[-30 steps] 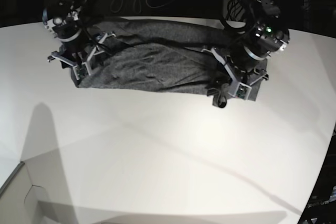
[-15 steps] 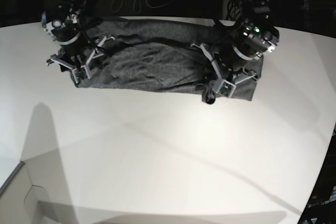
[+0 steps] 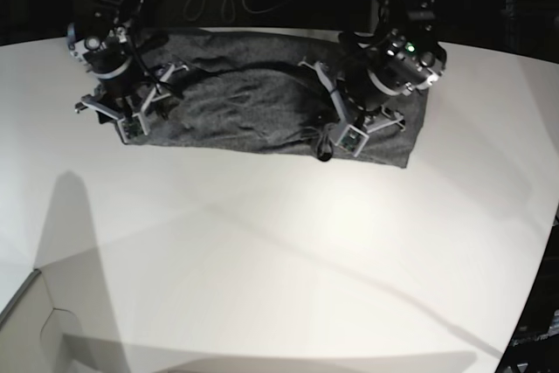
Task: Layout the t-shirt on the table in an organized manner, then fold the t-shirt properly
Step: 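Fold the held shirt end with the left gripper toward the right gripper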
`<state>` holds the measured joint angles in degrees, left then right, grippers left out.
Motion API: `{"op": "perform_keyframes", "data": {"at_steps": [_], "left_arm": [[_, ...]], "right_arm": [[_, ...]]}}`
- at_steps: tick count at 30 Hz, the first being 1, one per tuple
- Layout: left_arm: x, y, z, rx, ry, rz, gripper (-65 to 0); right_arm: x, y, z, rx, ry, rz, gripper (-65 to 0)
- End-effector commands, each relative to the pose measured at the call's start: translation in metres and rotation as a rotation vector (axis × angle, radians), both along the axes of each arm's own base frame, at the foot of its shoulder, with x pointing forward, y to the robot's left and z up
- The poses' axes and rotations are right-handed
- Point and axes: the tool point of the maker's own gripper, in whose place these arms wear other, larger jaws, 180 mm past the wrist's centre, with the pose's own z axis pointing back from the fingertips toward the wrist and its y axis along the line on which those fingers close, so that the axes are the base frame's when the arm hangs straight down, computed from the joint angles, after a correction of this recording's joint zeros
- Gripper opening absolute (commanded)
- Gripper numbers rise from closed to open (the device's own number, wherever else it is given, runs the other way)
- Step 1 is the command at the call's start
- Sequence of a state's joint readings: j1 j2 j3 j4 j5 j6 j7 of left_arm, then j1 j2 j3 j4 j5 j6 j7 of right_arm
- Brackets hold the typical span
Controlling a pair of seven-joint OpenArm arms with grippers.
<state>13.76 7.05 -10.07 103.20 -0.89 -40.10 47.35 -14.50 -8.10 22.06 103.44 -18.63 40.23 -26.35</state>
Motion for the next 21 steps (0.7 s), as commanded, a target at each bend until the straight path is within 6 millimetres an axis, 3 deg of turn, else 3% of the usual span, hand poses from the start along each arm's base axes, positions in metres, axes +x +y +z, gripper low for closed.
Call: {"op": "perform_keyframes", "data": {"at_steps": [1, 21], "left_arm": [[0.0075, -0.0045, 0.0108, -0.034, -0.039, 0.006, -64.7], [0.0109, -0.0088, 0.0139, -0.047, -0.047, 0.008, -64.5]], "right_arm": [[0.0073, 0.0007, 0.0106, 0.009, -0.048, 0.002, -33.0], [0.0057, 0.0006, 0.0099, 0.008, -0.044, 0.002, -33.0]]}}
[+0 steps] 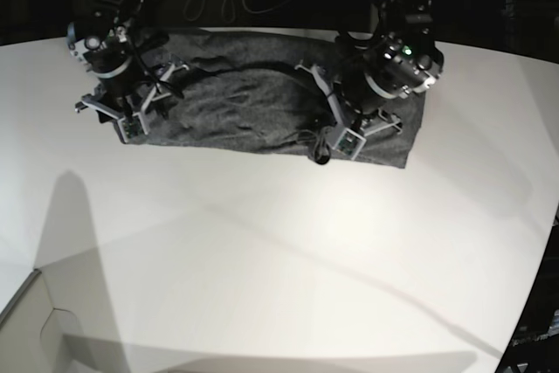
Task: Layout the t-shirt on the table in an organized manner, then fold the t-shirt properly
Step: 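Fold the held shirt end with the left gripper toward the right gripper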
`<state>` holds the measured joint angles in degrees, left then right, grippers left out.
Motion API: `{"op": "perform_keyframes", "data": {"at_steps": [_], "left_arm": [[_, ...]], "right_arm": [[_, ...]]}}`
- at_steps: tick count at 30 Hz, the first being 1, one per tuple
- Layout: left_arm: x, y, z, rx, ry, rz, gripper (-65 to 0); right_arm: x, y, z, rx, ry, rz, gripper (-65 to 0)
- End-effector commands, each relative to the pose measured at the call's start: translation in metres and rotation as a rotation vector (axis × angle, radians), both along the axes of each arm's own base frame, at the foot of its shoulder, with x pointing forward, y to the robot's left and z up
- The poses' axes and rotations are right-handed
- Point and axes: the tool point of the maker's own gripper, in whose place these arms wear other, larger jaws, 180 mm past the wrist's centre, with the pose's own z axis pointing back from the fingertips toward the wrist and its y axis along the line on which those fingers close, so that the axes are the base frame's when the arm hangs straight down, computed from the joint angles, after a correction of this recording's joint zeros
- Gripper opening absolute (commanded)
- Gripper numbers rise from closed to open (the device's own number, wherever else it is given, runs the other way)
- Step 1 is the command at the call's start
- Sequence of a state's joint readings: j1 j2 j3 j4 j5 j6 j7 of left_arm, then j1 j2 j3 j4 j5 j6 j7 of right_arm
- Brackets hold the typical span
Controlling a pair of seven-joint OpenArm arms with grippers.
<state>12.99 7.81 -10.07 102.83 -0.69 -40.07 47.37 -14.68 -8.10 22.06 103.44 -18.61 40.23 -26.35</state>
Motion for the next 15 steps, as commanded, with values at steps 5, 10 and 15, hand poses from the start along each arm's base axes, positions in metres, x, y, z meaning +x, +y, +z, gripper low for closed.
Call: {"op": "perform_keyframes", "data": {"at_steps": [5, 10, 15], "left_arm": [[0.007, -0.005, 0.010, -0.036, -0.037, 0.004, -64.5], [0.001, -0.008, -0.004, -0.047, 0.010, 0.000, -64.4], [0.000, -0.009, -0.007, -0.053, 0.020, 0.000, -50.7]], "right_arm": [[0.007, 0.002, 0.010, 0.010, -0.046, 0.004, -33.0], [0.007, 0.002, 0.012, 0.008, -0.050, 0.004, -33.0], [0.001, 0.001, 0.008, 0.007, -0.036, 0.003, -33.0]]}}
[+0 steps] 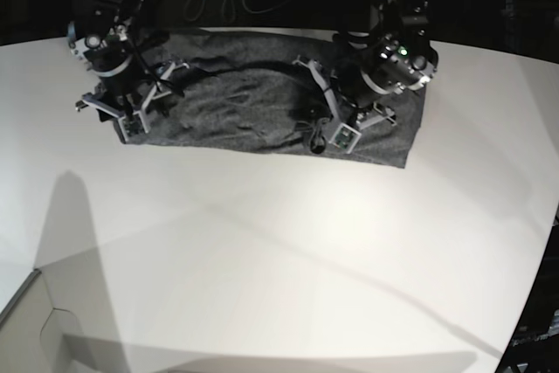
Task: Layout the t-shirt on the table in an organized manner, then fold the t-shirt properly
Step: 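Fold the held shirt end with the left gripper toward the right gripper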
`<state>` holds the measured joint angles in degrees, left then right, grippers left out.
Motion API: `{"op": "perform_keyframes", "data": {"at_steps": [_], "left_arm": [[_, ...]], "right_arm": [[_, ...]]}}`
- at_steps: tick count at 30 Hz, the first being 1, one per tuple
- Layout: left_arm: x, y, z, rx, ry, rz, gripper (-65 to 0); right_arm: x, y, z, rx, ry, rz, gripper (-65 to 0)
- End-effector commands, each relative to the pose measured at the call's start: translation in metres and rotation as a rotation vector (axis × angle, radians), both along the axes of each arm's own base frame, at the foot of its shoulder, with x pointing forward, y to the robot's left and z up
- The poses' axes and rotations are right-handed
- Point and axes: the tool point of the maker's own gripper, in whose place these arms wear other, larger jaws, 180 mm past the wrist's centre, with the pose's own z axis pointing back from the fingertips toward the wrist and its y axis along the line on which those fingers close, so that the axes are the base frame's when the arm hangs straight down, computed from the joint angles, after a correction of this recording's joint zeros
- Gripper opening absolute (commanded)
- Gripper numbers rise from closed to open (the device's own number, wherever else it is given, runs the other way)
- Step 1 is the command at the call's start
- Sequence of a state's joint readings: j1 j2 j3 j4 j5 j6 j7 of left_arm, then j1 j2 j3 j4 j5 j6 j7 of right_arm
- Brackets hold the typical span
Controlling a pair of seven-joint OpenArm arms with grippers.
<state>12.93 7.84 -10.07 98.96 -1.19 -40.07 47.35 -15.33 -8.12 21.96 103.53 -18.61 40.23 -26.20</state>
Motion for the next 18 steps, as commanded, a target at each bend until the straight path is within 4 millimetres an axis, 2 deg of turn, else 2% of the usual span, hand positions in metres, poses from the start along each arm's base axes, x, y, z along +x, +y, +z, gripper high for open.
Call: {"op": "perform_keyframes", "data": {"at_steps": [1, 3, 5, 10, 13, 15, 18], "left_arm": [[0.008, -0.005, 0.013, -0.035, -0.044, 0.007, -45.1], [0.008, -0.004, 0.014, -0.034, -0.049, 0.008, -36.5], [0.009, -0.004, 0.018, -0.034, -0.061, 0.009, -33.1], [0.018, -0.004, 0.042, -0.039, -0.134, 0.018, -33.0], [0.020, -0.014, 0.061, -0.108, -0.176, 0.004, -32.9], [0.017, -0.022, 0.067, -0.138, -0.182, -0.026, -32.9], [0.017, -0.020, 0.072, -0.153, -0.196, -0.031, -32.9]], "right_arm": [[0.004, 0.001, 0.010, 0.006, -0.041, 0.002, -33.0], [0.004, 0.001, 0.010, 0.006, -0.041, 0.002, -33.0], [0.004, 0.001, 0.009, 0.007, -0.039, 0.003, -33.0], [0.003, 0.001, 0.009, 0.007, -0.039, 0.000, -33.0], [0.003, 0.000, 0.009, 0.007, -0.039, -0.002, -33.0], [0.003, 0.000, 0.009, 0.007, -0.039, -0.002, -33.0], [0.003, 0.000, 0.009, 0.007, -0.037, -0.002, -33.0]]}}
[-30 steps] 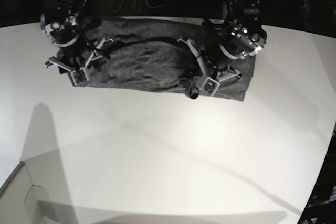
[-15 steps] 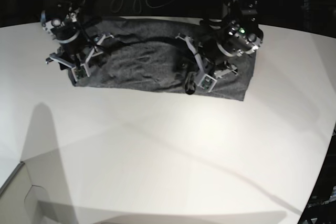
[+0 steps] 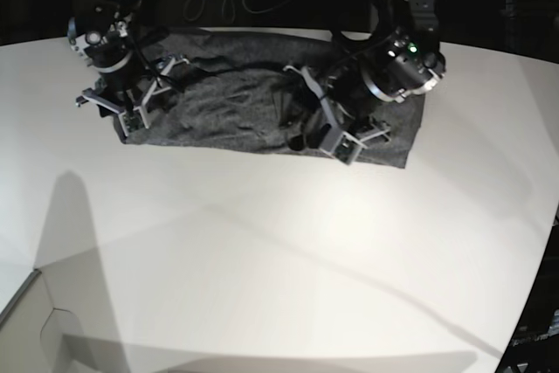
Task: Layout the t-shirt on the table in an organized manner, then fold the t-shirt properly
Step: 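Fold the held shirt end with the left gripper toward the right gripper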
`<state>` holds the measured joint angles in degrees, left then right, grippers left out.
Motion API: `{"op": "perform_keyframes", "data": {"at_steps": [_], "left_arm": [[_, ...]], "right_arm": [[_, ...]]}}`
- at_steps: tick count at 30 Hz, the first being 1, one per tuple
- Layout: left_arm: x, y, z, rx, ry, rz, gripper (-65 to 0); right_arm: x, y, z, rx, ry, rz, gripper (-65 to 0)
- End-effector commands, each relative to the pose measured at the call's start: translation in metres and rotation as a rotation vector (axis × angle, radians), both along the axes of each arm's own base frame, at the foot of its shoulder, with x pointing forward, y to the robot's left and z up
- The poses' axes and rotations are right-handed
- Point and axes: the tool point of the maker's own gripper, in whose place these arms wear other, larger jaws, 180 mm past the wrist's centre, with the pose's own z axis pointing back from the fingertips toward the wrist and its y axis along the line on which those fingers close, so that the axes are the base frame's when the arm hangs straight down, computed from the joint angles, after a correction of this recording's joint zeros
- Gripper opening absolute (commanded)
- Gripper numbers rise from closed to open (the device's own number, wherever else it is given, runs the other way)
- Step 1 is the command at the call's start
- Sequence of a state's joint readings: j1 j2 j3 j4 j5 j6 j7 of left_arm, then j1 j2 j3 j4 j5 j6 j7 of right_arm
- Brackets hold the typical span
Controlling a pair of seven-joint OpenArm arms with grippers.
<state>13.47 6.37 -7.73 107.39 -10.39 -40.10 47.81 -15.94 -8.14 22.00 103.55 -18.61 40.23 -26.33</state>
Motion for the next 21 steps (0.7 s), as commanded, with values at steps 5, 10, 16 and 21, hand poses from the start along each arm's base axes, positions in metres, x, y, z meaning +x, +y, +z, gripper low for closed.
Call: {"op": "perform_keyframes", "data": {"at_steps": [5, 10, 16, 21], "left_arm": [[0.017, 0.056, 0.012, -0.009, -0.046, 0.191, -34.4], [0.026, 0.092, 0.011, 0.012, -0.046, 0.300, -52.5], [0.023, 0.078, -0.001, -0.005, -0.007, 0.259, -63.8], [0.008, 0.017, -0.021, -0.043, 0.060, 0.087, -63.6]], "right_arm": [[0.007, 0.000, 0.012, 0.006, -0.051, -0.002, -33.0], [0.007, 0.000, 0.012, 0.006, -0.051, -0.002, -33.0], [0.008, -0.001, 0.016, 0.002, -0.061, -0.002, -32.5], [0.012, -0.016, 0.036, -0.028, -0.114, -0.048, -31.5]]}}
